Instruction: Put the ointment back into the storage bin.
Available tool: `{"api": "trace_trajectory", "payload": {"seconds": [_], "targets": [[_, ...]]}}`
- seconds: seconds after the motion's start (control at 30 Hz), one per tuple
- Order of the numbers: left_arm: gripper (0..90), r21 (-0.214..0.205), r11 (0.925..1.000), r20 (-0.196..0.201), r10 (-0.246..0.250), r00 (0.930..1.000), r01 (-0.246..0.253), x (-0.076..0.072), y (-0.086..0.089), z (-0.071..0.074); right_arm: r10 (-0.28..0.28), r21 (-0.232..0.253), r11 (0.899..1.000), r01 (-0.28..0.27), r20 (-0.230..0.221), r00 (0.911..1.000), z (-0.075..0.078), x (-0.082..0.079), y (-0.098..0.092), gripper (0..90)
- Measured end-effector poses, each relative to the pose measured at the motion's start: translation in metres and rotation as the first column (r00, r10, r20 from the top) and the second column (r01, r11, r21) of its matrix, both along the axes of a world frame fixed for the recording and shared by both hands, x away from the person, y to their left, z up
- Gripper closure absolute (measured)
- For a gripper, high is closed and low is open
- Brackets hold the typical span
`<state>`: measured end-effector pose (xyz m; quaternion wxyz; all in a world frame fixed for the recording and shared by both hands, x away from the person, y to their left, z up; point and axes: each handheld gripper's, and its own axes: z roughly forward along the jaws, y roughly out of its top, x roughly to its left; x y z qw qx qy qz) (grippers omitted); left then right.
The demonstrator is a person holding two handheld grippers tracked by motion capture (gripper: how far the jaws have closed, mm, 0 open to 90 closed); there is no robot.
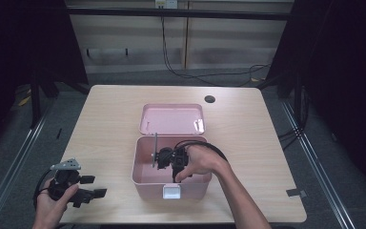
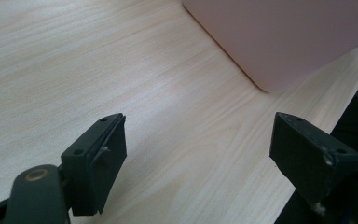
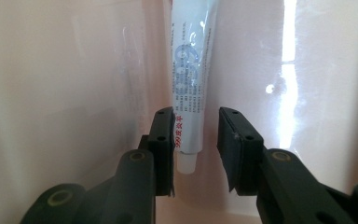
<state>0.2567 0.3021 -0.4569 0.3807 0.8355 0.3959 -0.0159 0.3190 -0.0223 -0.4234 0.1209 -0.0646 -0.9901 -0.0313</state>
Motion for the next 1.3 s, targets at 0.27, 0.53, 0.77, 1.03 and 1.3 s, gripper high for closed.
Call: {"api": "trace_trajectory", "payload": {"seconds": [0.27,0.53,0.77,1.03,1.3], "targets": [[18.5,-0.002,1.0000,-0.003,-0.001,1.0000,0.001,0.000,0.000,0.000,-0.028,0.023,0.999,0.028,0.016,0.9995,0.011,-0.001,-0.011,67.0],[18.6,-0.003,1.0000,-0.004,-0.002,1.0000,0.002,0.000,0.000,0.000,-0.067,0.053,0.997,0.063,0.062,0.9958,0.032,-0.002,-0.023,66.9],[18.6,0.001,1.0000,-0.003,0.000,1.0000,0.000,0.000,-0.001,0.000,-0.095,0.065,0.994,0.089,0.101,0.9904,0.047,-0.005,-0.035,66.5],[18.5,0.001,1.0000,-0.002,0.000,1.0000,0.000,0.000,-0.001,0.000,-0.128,0.115,0.987,0.114,0.128,0.9835,0.061,-0.009,-0.046,66.5],[18.5,0.003,1.0000,-0.002,-0.001,1.0000,0.001,0.000,0.000,0.000,-0.157,0.161,0.978,0.130,0.165,0.9738,0.076,-0.016,-0.059,66.4]]}}
